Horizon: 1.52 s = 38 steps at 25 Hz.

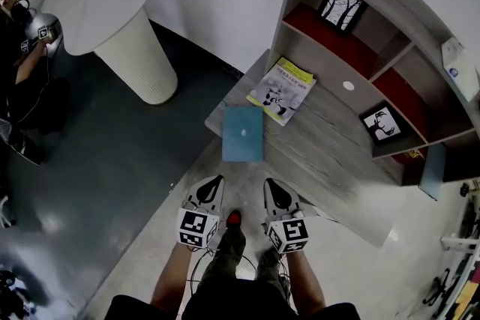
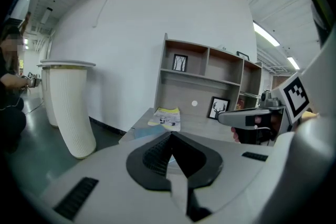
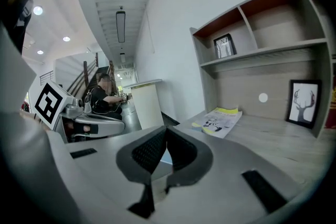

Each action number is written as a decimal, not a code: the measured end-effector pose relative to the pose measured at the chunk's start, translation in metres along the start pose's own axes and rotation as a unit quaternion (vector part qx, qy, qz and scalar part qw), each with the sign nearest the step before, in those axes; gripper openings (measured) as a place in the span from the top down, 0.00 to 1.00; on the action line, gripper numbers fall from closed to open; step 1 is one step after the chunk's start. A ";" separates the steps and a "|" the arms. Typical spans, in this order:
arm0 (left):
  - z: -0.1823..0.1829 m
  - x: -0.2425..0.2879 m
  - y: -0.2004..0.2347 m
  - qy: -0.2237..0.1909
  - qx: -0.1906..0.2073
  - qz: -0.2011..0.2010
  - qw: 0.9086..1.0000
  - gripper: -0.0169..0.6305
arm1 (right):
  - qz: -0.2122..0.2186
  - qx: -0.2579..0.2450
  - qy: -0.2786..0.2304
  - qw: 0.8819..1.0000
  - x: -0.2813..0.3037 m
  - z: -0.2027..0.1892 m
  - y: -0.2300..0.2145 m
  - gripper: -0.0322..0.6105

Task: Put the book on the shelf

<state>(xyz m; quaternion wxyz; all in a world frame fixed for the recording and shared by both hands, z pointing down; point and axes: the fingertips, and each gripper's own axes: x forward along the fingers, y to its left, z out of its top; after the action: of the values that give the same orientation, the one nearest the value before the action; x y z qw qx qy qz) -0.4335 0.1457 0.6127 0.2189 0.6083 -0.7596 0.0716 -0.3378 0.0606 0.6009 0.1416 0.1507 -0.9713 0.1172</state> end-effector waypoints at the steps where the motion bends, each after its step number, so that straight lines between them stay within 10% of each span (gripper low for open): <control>1: -0.005 0.004 0.004 0.005 -0.005 -0.001 1.000 0.97 | 0.000 0.003 0.006 1.000 0.005 -0.006 -0.001 0.90; 16: -0.067 0.061 0.047 0.048 -0.041 -0.009 0.998 0.97 | 0.003 0.024 0.055 0.998 0.065 -0.070 -0.009 0.90; 25: -0.092 0.092 0.068 0.075 -0.151 -0.013 0.986 0.97 | -0.004 0.026 0.080 0.996 0.064 -0.088 -0.019 0.90; 32: -0.114 0.128 0.070 0.115 -0.204 -0.038 0.971 0.59 | -0.010 0.025 0.093 0.995 0.064 -0.095 -0.031 0.90; 38: -0.127 0.149 0.072 0.139 -0.216 -0.044 0.965 0.53 | -0.008 0.024 0.102 0.994 0.067 -0.102 -0.035 0.90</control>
<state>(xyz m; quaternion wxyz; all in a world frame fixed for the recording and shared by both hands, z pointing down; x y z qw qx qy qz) -0.4961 0.0782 0.8000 0.4518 0.5630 -0.6918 -0.0200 -0.3635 0.0387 0.7236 0.2377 0.1488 -0.9474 0.1541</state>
